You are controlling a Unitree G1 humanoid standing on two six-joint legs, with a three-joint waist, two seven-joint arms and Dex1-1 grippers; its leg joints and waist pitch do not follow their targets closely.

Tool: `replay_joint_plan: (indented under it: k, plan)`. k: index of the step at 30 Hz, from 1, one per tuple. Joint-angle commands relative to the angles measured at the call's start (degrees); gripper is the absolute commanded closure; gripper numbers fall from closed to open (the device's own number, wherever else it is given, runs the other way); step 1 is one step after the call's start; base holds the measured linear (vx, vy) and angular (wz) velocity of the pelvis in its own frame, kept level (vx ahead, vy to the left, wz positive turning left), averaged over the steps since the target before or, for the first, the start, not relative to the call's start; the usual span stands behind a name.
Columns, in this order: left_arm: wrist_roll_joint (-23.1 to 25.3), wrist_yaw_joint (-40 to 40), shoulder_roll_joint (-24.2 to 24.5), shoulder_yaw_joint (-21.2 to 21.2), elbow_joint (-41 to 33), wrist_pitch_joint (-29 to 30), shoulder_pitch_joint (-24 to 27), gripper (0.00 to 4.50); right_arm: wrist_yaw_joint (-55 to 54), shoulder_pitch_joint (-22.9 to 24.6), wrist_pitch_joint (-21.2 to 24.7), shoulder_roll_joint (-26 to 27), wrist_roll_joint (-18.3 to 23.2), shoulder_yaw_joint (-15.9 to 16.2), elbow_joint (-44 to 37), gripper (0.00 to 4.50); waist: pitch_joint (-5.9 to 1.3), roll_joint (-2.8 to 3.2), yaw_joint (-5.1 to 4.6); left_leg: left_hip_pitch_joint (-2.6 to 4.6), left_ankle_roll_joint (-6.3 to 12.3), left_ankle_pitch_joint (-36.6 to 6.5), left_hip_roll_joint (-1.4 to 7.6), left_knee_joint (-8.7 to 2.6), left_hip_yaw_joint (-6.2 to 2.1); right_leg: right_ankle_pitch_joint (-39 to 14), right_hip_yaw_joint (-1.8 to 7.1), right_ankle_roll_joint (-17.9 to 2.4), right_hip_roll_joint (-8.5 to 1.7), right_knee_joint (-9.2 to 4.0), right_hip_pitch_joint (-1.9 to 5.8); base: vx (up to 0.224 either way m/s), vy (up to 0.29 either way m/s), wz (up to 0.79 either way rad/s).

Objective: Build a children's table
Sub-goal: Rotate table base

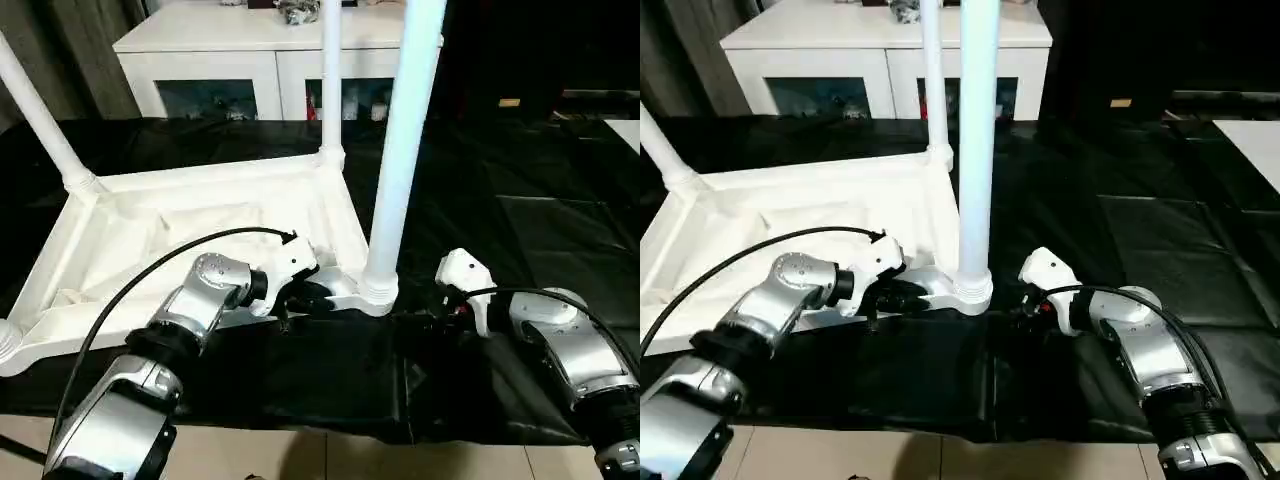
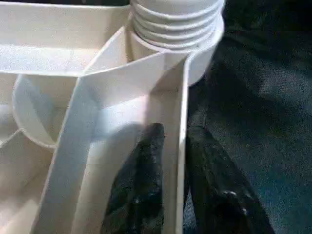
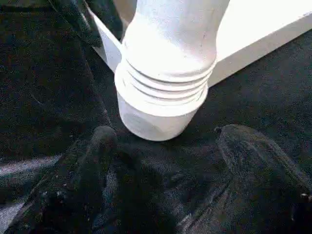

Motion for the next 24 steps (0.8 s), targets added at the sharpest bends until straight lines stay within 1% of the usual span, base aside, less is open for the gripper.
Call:
replay_joint_plan:
  k: [1,2,4,6,7,8,9,10,11,12,14,15,17,18,19,20,21,22,23,24]
  plan:
    - [2.7,-0.1,0.5,-2.1,3.7,-0.1,0.8,3.93,0.0,-0.1,-0.1,-0.3,0.4,-0.1,-1.0,0.69,-3.73,-1.08,0.16,0.80,3.79,-15.8,1.58,-4.29,-1.05,-16.4,1.22,-13.6,-2.48,-4.27,3.05,0.000,0.000,0.00]
    - [3.5,-0.3,0.5,-2.8,4.6,-0.9,0.5,3.93,0.0,-0.1,-0.2,-0.3,0.4,-0.1,-0.9,0.69,-3.71,-1.08,0.13,0.80,3.80,-16.0,1.52,-4.27,-1.03,-17.1,1.21,-13.4,-2.47,-4.34,3.02,0.000,0.000,0.00]
    - [4.3,-0.6,0.5,-3.5,5.7,-1.6,0.3,4.17,0.1,-0.2,-0.2,-0.3,0.4,-0.1,-0.9,0.69,-3.64,-0.93,0.04,0.92,3.65,-16.7,1.50,-4.38,-1.07,-19.9,1.21,-12.3,-2.48,-4.71,2.88,0.000,0.000,0.00]
    - [4.7,-0.6,0.5,-3.9,6.3,-1.9,0.2,4.17,0.1,-0.2,-0.2,-0.3,0.4,-0.1,-0.8,0.69,-3.54,-0.97,-0.05,0.94,3.40,-17.5,1.46,-4.49,-1.14,-22.3,1.17,-11.6,-2.54,-4.95,2.88,0.000,0.000,0.00]
    - [4.9,-0.5,0.3,-4.0,6.9,-2.2,0.0,4.17,0.0,-0.2,-0.3,-0.3,0.4,-0.2,-0.8,0.69,-3.37,-0.80,-0.15,1.12,3.03,-18.7,1.40,-4.57,-1.13,-24.3,1.12,-11.1,-2.49,-5.20,2.75,0.000,0.000,0.00]
    - [4.8,-0.4,-0.1,-3.7,7.5,-2.3,-0.3,4.17,0.0,-0.2,-0.3,-0.3,0.4,-0.2,-0.9,0.69,-3.34,-0.83,-0.24,1.18,2.80,-19.3,1.41,-4.62,-1.19,-25.0,1.10,-11.0,-2.49,-5.22,2.76,0.000,0.000,0.00]
    - [4.8,-0.4,-0.4,-3.5,8.0,-2.4,-0.5,4.35,0.0,-0.2,-0.3,-0.3,0.4,-0.2,-0.9,0.69,-3.25,-0.85,-0.32,1.41,2.49,-20.4,1.35,-4.71,-1.23,-26.9,1.05,-10.4,-2.48,-5.47,2.66,0.000,0.000,0.00]
    - [4.7,-0.4,-0.4,-3.5,8.0,-2.4,-0.5,4.35,0.0,-0.2,-0.3,-0.3,0.4,-0.2,-0.9,0.69,-3.28,-0.86,-0.39,1.61,2.25,-21.0,1.38,-4.76,-1.28,-27.7,1.08,-10.2,-2.50,-5.61,2.60,0.000,0.000,0.00]
    - [3.7,-0.6,-0.8,-2.4,7.7,-2.1,-0.6,4.46,0.0,0.0,-0.3,-0.2,0.8,-0.5,-1.2,0.69,-3.30,-0.69,-0.44,1.61,2.13,-21.2,1.42,-4.84,-1.32,-27.5,1.12,-10.2,-2.49,-5.64,2.62,0.000,0.000,0.00]
    - [3.7,-0.6,-0.8,-2.4,7.7,-2.1,-0.6,4.50,0.0,0.0,-0.3,-0.2,0.8,-0.5,-1.2,0.69,-3.34,-0.74,-0.44,1.63,2.15,-21.1,1.41,-4.83,-1.30,-27.2,1.12,-10.3,-2.47,-5.63,2.61,0.000,0.000,0.00]
    - [2.0,-0.5,-1.3,-0.8,7.3,-2.3,-0.6,4.50,0.1,0.4,-0.2,-0.1,1.4,-0.9,-1.8,0.69,-3.42,-0.65,-0.39,1.58,2.23,-20.9,1.51,-4.91,-1.36,-26.0,1.14,-10.8,-2.48,-5.47,2.63,0.000,0.000,0.00]
    - [0.7,-1.0,-1.4,0.3,6.6,-2.8,-0.1,4.50,0.3,0.7,-0.1,0.2,2.4,-1.5,-2.3,0.69,-3.45,-0.52,-0.41,1.46,2.31,-20.8,1.51,-4.96,-1.36,-24.8,1.17,-11.0,-2.40,-5.37,2.73,0.000,0.000,0.00]
    - [-0.5,-1.6,-1.3,1.2,5.4,-3.4,0.8,4.50,0.6,1.0,0.1,0.4,3.4,-2.1,-2.9,0.69,-3.51,-0.68,-0.40,1.31,2.75,-20.5,1.57,-5.00,-1.37,-23.4,1.23,-11.5,-2.50,-5.24,2.90,0.000,0.000,0.00]
    - [-0.8,-1.8,-1.3,1.3,5.0,-3.4,1.1,4.50,0.7,1.1,0.1,0.5,3.6,-2.2,-3.0,0.69,-3.55,-0.66,-0.44,1.16,3.10,-19.8,1.58,-5.00,-1.36,-22.6,1.26,-11.6,-2.50,-5.11,2.92,0.000,0.000,0.00]
    - [-2.7,-3.4,-0.9,2.2,1.9,-3.1,3.1,4.50,1.7,1.7,0.3,0.5,5.0,-2.7,-4.3,0.69,-3.61,-0.62,-0.40,1.12,3.45,-19.3,1.60,-4.94,-1.29,-21.8,1.33,-11.9,-2.52,-5.04,2.97,0.000,0.000,0.00]
    - [-4.1,-4.2,-0.7,2.6,-1.3,-2.4,5.1,4.50,2.5,2.2,0.5,0.3,5.8,-2.9,-5.3,0.69,-3.69,-0.66,-0.43,0.91,3.97,-18.4,1.66,-4.94,-1.29,-20.7,1.35,-12.3,-2.61,-4.88,3.16,0.000,0.000,0.00]
    - [-4.1,-4.2,-0.7,2.6,-1.3,-2.4,5.1,4.50,2.5,2.2,0.5,0.3,5.8,-2.9,-5.3,0.69,-3.69,-0.66,-0.43,0.91,3.97,-18.4,1.66,-4.94,-1.29,-20.7,1.35,-12.3,-2.61,-4.88,3.16,0.000,0.000,0.00]
    - [-5.7,-4.7,-0.6,2.9,-5.6,-1.0,8.0,4.50,3.3,2.7,0.7,0.1,6.6,-3.1,-6.1,0.69,-3.93,-0.57,-0.41,0.76,4.69,-16.4,1.86,-4.84,-1.28,-18.9,1.36,-12.8,-2.73,-4.46,3.22,0.000,0.000,0.00]
    - [-6.2,-4.7,-0.6,2.9,-7.3,-0.5,9.1,4.50,3.5,2.8,0.7,0.0,6.8,-3.2,-6.4,0.69,-3.95,-0.69,-0.55,0.78,5.28,-15.5,1.89,-4.75,-1.15,-17.7,1.41,-13.3,-2.59,-4.48,3.08,0.000,0.000,0.00]
    - [-6.8,-4.1,-0.7,3.1,-10.7,0.4,11.7,4.50,3.6,3.0,0.6,0.0,7.0,-3.2,-6.6,0.69,-3.97,-0.81,-0.54,0.86,5.42,-15.2,1.87,-4.65,-1.02,-17.5,1.43,-13.4,-2.51,-4.47,2.96,0.000,0.000,0.00]
